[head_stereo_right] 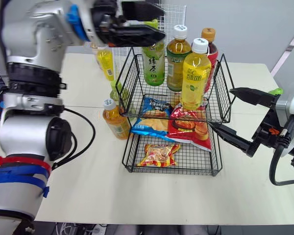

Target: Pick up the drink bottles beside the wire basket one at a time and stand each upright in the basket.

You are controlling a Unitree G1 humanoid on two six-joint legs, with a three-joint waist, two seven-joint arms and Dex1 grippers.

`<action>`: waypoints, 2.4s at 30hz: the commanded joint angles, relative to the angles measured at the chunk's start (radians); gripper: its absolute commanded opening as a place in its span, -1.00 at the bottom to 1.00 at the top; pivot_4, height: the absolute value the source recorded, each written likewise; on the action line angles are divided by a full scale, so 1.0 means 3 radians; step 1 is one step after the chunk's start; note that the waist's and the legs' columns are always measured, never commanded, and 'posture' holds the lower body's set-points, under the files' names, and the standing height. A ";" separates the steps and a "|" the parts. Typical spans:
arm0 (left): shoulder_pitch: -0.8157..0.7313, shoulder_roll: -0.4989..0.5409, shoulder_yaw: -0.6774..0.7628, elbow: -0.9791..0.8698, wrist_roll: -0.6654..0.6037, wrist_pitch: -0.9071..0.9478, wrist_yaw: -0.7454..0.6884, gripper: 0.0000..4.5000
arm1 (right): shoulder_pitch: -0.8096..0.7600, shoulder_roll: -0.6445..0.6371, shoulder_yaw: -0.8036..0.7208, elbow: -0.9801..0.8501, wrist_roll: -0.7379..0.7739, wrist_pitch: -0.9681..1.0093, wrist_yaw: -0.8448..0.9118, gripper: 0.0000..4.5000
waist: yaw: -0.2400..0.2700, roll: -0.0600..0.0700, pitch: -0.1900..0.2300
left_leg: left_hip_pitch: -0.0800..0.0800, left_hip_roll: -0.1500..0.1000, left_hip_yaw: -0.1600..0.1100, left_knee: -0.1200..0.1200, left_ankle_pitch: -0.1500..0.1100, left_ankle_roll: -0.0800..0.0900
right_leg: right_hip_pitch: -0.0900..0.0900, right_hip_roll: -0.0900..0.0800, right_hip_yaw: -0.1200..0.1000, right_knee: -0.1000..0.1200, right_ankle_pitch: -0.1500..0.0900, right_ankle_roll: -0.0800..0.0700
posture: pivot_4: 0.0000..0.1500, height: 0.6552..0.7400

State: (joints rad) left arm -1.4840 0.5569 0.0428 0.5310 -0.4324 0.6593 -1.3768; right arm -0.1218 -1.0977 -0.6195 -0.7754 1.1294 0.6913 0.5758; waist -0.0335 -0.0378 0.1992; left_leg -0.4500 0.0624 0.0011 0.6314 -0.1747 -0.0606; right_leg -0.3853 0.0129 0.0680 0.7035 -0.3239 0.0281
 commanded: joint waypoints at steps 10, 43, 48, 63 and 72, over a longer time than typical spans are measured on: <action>0.1440 0.0976 0.1080 -0.1711 -0.0532 0.1264 0.1088 0.98 | -0.0813 0.0024 0.0895 0.0411 -0.0244 -0.0218 0.0653 1.00 | 0.0011 0.0000 0.0001 | 0.0002 0.0004 -0.0004 0.0023 0.0000 0.0000 | -0.0002 -0.0001 -0.0003 0.0028 -0.0001 0.0000 | 1.00 0.91; 0.3576 -0.0320 0.0786 -0.3324 -0.0253 0.0389 0.3369 0.98 | -0.0658 0.0610 0.1515 -0.0359 -0.0499 -0.0127 0.0218 1.00 | 0.0028 -0.0005 -0.0003 | 0.0007 0.0001 -0.0009 0.0045 -0.0001 0.0001 | 0.0010 -0.0003 -0.0002 0.0039 0.0002 0.0003 | 1.00 0.91; 0.3490 -0.0542 0.0573 -0.3151 -0.0079 0.0291 0.3634 0.98 | -0.0656 0.0614 0.1504 -0.0364 -0.0517 -0.0131 0.0195 1.00 | 0.0025 -0.0005 -0.0003 | 0.0007 0.0001 -0.0009 0.0042 -0.0001 0.0001 | 0.0009 -0.0002 -0.0002 0.0037 0.0002 0.0003 | 1.00 0.91; 0.3468 -0.0567 0.0408 -0.3061 0.0087 0.0083 0.3658 -0.39 | -0.0614 0.0656 0.1489 -0.0380 -0.0554 -0.0145 0.0164 1.00 | 0.0029 -0.0005 -0.0003 | 0.0007 0.0000 -0.0010 0.0042 -0.0001 0.0001 | 0.0011 -0.0002 -0.0003 0.0036 0.0002 0.0004 | 1.00 0.91; 0.3557 -0.0145 0.0617 -0.3314 -0.0106 0.0201 0.3353 -0.39 | -0.0523 0.0688 0.1307 -0.0369 -0.0679 -0.0262 0.0134 1.00 | 0.0017 -0.0005 -0.0002 | 0.0007 0.0002 -0.0010 0.0039 -0.0001 0.0001 | 0.0009 -0.0001 -0.0003 0.0034 0.0002 0.0004 | 1.00 0.91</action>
State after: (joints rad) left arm -0.4007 0.4914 0.1712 -0.3968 -0.4462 0.7318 -0.3572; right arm -0.2828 -0.8938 -0.1832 -0.8679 0.9265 0.6434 0.6171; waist -0.0283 -0.0392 0.1985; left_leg -0.4479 0.0629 -0.0017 0.6431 -0.1750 -0.0604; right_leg -0.3826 0.0125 0.0672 0.7137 -0.3235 0.0294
